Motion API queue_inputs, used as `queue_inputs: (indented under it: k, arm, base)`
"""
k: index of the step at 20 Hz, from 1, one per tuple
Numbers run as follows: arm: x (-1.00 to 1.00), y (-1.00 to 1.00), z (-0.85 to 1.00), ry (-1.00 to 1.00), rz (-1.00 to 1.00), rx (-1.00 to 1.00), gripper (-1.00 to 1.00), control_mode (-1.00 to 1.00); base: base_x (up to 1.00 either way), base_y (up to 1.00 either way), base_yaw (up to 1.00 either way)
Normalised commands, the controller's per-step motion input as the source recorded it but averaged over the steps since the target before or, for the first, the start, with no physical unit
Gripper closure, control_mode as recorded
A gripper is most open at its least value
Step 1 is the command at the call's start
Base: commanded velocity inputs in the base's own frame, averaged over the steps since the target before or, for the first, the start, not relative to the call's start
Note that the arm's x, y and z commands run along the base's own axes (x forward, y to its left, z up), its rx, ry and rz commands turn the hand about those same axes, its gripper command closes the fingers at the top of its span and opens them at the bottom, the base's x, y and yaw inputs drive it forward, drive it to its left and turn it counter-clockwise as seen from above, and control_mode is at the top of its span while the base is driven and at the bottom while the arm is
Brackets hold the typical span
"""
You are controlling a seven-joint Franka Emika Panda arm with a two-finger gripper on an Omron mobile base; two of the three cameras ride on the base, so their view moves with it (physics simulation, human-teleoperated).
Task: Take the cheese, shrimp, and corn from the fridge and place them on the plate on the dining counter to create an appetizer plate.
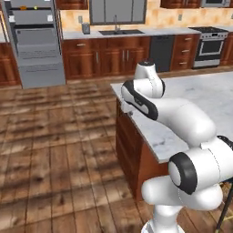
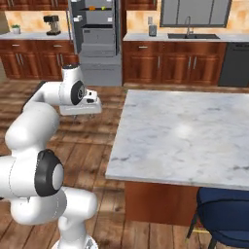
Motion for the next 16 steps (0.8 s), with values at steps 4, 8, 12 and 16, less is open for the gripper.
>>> queue_inputs:
  k: [4,8,12,16]
  arm:
    - [0.00,0.00,0.00,0.00,0.00,0.00,-1.00,1.00]
    - [0.00,0.00,0.00,0.00,0.00,0.00,-1.00,1.00]
    - [0.00,0.00,0.00,0.00,0.00,0.00,-1.00,1.00]
    - [0.00,0.00,0.00,0.00,0.00,0.00,-1.00,1.00]
  base:
    - [-0.01,1.00,0.00]
    - [0.46,1.00,0.00]
    - [0.99,0.99,-0.07]
    - [1.00,0.82,-0.11]
